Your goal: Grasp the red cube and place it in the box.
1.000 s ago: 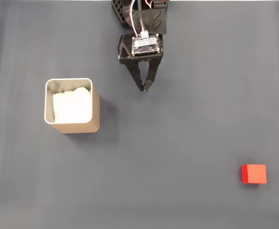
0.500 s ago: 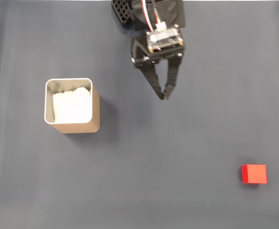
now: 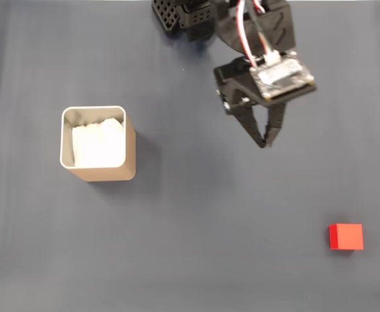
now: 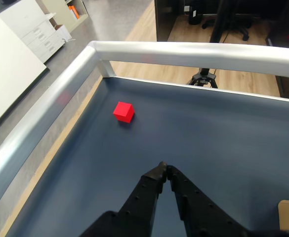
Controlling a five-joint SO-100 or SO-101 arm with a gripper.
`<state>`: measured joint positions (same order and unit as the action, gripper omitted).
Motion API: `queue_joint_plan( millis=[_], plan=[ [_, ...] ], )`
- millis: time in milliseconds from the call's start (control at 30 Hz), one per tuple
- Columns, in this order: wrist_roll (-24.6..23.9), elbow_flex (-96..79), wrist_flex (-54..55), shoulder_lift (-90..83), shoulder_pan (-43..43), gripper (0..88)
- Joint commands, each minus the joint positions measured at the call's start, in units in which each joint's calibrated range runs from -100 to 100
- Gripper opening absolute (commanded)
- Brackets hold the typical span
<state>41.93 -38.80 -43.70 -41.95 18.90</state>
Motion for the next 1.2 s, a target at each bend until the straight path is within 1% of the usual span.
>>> queue_joint_plan(
  millis=[0,333,667,867,1167],
  plan=[
    [0.0,7.0,-0.3,3.7,1.8,0.8],
    [0.2,22.4,-0.3,20.0,4.8,0.8],
    [0.0,33.9,-0.3,34.6,4.5,2.0],
    [-0.1,38.1,0.0,42.3,4.1,7.3],
    [1.8,44.5,2.1,53.0,4.0,16.7]
  ],
)
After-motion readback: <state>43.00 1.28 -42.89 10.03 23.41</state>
